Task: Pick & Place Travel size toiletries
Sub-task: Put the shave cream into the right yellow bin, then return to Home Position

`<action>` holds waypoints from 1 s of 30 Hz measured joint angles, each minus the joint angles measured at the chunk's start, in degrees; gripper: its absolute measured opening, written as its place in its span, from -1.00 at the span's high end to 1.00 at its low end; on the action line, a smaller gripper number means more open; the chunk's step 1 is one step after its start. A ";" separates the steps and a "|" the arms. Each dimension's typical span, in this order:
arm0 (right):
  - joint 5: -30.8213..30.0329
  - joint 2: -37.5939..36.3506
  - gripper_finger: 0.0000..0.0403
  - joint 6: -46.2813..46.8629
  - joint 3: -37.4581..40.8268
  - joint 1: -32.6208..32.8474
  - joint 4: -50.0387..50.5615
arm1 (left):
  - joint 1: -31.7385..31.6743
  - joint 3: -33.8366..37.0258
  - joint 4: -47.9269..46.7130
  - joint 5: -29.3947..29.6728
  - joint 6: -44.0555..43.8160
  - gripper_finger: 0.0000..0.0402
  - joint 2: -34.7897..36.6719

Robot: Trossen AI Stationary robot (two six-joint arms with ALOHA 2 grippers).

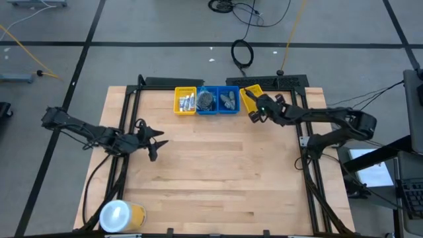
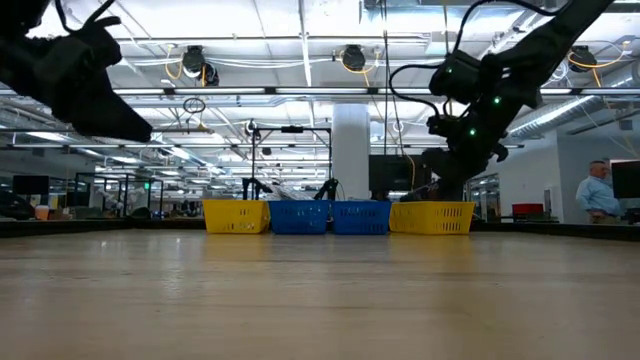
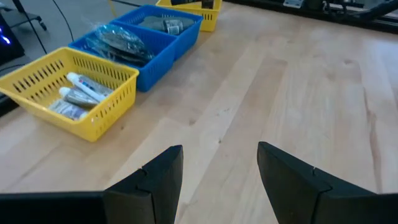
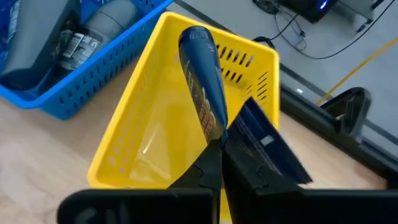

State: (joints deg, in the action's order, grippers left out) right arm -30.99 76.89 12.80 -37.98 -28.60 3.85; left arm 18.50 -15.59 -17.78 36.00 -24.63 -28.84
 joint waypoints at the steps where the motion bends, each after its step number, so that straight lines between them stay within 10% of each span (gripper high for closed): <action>1: 0.70 0.41 1.00 0.00 0.00 -0.27 -0.29 | 0.00 0.64 0.38 0.01 -0.17 -0.03 0.19; 17: -1.42 1.65 0.60 -2.37 0.00 -1.41 -2.20 | 0.00 4.03 1.33 0.01 0.17 -0.03 2.32; 30: 9.23 -1.98 0.37 -5.79 0.27 7.14 -13.08 | 0.00 9.89 2.00 1.41 2.09 -0.03 15.47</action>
State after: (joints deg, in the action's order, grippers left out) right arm -21.77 74.91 7.01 -37.71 -21.46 -9.24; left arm 18.50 -5.70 -15.78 37.41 -22.54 -13.38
